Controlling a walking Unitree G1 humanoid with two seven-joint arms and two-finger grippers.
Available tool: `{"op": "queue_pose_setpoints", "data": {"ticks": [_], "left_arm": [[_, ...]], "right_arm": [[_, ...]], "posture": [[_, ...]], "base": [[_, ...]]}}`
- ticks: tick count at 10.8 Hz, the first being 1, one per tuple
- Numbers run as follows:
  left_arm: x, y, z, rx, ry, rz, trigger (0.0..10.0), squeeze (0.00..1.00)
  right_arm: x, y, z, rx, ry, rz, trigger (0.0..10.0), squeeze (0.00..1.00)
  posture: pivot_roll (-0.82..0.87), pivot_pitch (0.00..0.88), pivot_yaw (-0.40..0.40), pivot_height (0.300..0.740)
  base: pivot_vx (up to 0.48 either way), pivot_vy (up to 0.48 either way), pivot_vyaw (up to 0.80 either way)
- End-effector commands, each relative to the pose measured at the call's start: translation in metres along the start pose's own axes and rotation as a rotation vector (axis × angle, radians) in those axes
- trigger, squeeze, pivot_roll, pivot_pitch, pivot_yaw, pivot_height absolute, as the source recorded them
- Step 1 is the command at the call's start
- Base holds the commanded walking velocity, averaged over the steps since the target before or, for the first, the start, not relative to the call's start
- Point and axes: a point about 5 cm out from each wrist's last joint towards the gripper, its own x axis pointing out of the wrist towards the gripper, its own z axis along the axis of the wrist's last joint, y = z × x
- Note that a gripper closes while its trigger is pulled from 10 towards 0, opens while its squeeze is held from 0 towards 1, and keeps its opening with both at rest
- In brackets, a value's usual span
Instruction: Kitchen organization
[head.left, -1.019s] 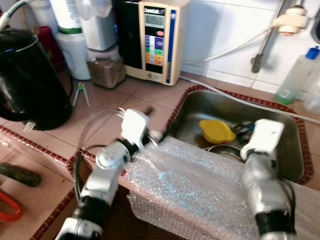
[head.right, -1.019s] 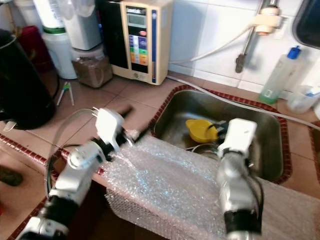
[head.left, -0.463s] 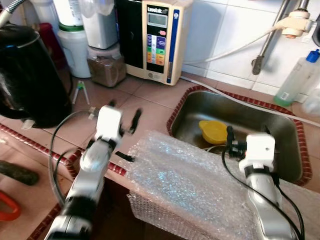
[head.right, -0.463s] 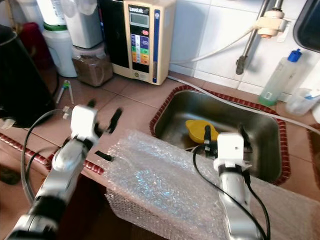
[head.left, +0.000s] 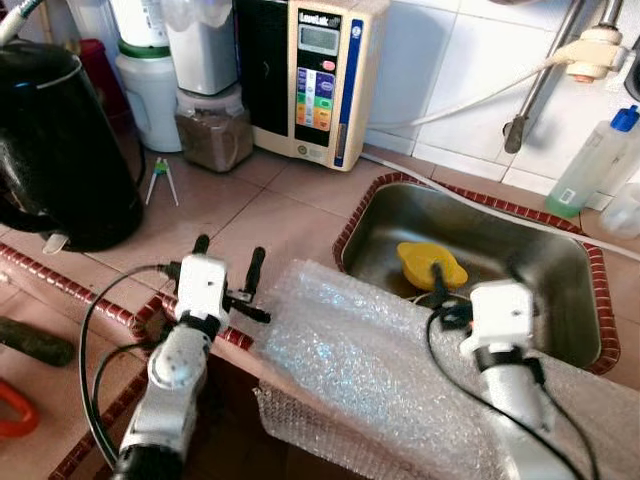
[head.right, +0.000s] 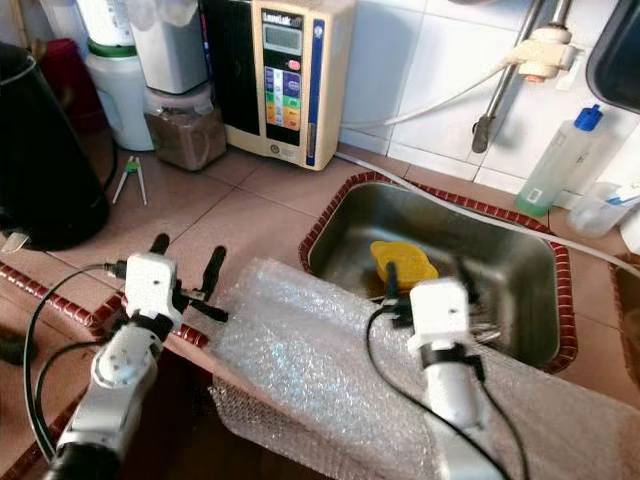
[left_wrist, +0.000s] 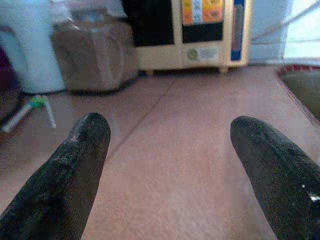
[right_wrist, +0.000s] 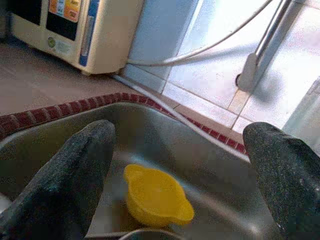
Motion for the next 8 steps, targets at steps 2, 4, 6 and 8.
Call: {"op": "queue_pose_setpoints", "data": {"ticks": [2,4,6,8], "left_arm": [[-0.002,-0.001,0.010,0.023,-0.030,0.025,10.0,0.52],[-0.003,0.000,0.021,0.009,-0.053,0.040,10.0,0.00],[-0.013,-0.007,0.025,0.022,-0.051,-0.026,10.0,0.00],[-0.019,-0.003,0.022,0.041,-0.024,-0.019,10.0,0.00]], "right_arm": [[-0.002,0.006,0.010,-0.014,-0.029,0.029,10.0,1.00],[-0.003,0.006,0.011,-0.011,-0.031,0.026,10.0,1.00],[-0.005,0.004,0.011,-0.009,-0.027,0.028,10.0,1.00],[-0.006,0.003,0.009,-0.034,-0.014,0.032,10.0,1.00]], "posture": [[0.07,0.000,-0.065,0.740],[0.07,0.000,-0.067,0.740],[0.07,0.000,-0.065,0.740],[0.07,0.000,-0.060,0.740]], "base": [[0.000,0.000,0.00],[0.000,0.000,0.00],[0.000,0.000,0.00],[0.000,0.000,0.00]]}}
